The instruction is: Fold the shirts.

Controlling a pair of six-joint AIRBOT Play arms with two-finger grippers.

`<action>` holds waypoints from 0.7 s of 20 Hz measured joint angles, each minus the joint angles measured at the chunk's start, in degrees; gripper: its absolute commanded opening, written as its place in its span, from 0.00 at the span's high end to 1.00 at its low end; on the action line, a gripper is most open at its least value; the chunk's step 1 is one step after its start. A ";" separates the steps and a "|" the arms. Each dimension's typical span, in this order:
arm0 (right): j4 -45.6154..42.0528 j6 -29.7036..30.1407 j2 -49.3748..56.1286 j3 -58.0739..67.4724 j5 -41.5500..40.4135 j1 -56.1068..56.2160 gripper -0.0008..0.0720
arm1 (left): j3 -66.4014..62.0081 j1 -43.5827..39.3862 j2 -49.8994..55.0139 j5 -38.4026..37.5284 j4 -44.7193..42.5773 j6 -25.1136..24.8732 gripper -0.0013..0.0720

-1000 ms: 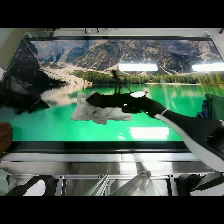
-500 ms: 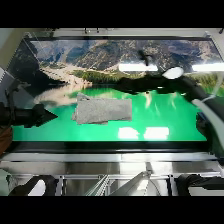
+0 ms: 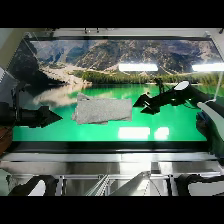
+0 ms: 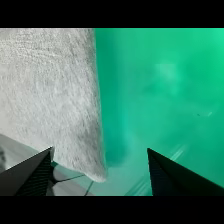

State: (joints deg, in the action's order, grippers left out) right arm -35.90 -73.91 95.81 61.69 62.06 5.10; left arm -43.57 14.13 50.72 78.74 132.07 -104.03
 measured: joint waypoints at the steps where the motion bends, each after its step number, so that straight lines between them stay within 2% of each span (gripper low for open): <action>1: 2.34 0.79 1.11 -0.13 0.00 0.46 0.10 | 0.02 -0.04 0.00 0.22 0.00 -0.22 0.96; 6: 13.27 5.90 4.96 -0.37 -0.90 3.30 0.11 | 0.02 -0.07 -0.02 1.46 0.00 -1.09 0.96; 7: 15.32 6.97 5.55 -0.37 -1.55 4.13 0.38 | 0.02 -0.07 -0.02 1.57 0.00 -1.27 0.96; 8: 16.76 8.20 6.14 -0.39 -2.67 5.03 0.78 | 0.02 -0.07 -0.02 1.84 0.00 -1.29 0.96; 9: 19.28 9.81 6.75 -0.44 -2.97 5.88 0.94 | 0.02 -0.07 -0.02 1.84 0.00 -1.46 0.96; 10: 22.53 11.54 6.91 -0.39 -2.95 6.56 0.97 | 0.02 -0.07 -0.02 1.86 0.00 -1.46 0.96; 14: 32.04 18.18 4.46 -0.26 -1.95 4.72 0.97 | 0.02 -0.07 -0.02 2.23 0.00 -1.51 0.96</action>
State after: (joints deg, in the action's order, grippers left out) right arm -3.86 -55.72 100.27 61.43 60.12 9.82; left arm -43.55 14.06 50.70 80.97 132.07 -105.54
